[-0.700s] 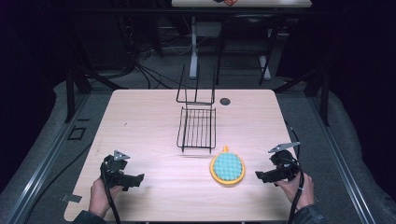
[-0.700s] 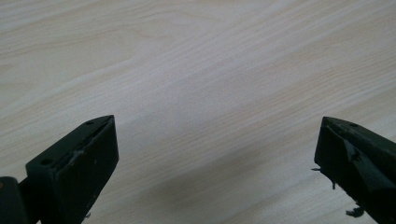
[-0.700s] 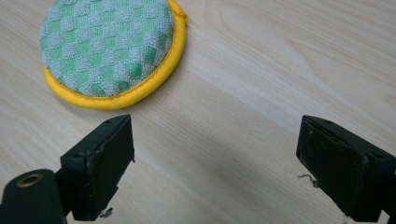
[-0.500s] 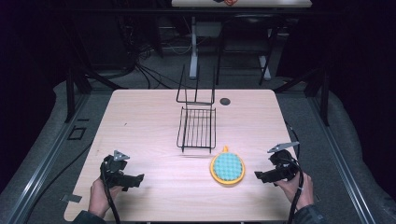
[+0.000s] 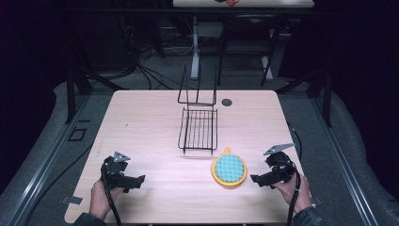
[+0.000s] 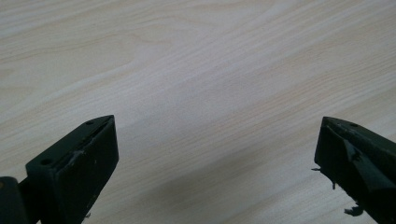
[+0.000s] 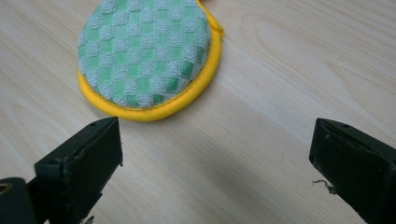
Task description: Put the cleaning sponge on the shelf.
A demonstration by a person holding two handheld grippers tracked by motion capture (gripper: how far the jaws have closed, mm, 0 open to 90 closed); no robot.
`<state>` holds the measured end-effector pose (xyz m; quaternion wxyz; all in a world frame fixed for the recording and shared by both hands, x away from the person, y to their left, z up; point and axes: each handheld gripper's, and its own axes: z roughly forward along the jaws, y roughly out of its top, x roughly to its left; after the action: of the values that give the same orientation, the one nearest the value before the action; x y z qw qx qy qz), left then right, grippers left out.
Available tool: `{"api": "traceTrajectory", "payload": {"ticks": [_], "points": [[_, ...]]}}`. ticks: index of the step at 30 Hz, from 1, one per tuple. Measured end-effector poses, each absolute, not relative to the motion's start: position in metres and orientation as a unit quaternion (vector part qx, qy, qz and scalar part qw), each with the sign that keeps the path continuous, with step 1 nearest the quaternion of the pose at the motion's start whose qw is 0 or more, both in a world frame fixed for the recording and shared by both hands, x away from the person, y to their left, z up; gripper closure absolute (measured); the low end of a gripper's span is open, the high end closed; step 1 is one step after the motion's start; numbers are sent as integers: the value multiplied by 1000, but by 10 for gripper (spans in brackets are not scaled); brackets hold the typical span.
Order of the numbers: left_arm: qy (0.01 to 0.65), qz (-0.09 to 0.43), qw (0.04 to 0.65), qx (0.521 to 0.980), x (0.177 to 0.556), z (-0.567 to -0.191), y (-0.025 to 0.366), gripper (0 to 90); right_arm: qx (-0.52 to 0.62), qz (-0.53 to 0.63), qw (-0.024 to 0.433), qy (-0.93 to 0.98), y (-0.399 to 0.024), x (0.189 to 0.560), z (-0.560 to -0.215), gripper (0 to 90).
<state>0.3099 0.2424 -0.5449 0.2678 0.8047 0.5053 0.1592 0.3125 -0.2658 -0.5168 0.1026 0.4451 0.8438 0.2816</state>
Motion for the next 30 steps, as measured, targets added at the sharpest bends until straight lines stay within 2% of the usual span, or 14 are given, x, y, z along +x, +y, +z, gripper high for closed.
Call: {"api": "traceTrajectory", "payload": {"ticks": [20, 30], "points": [[494, 145, 266, 815, 311, -547, 238, 0, 413, 285, 92, 860, -235, 322, -521, 0], [489, 138, 255, 823, 313, -550, 236, 0, 410, 287, 80, 862, -218, 334, -528, 29]]}}
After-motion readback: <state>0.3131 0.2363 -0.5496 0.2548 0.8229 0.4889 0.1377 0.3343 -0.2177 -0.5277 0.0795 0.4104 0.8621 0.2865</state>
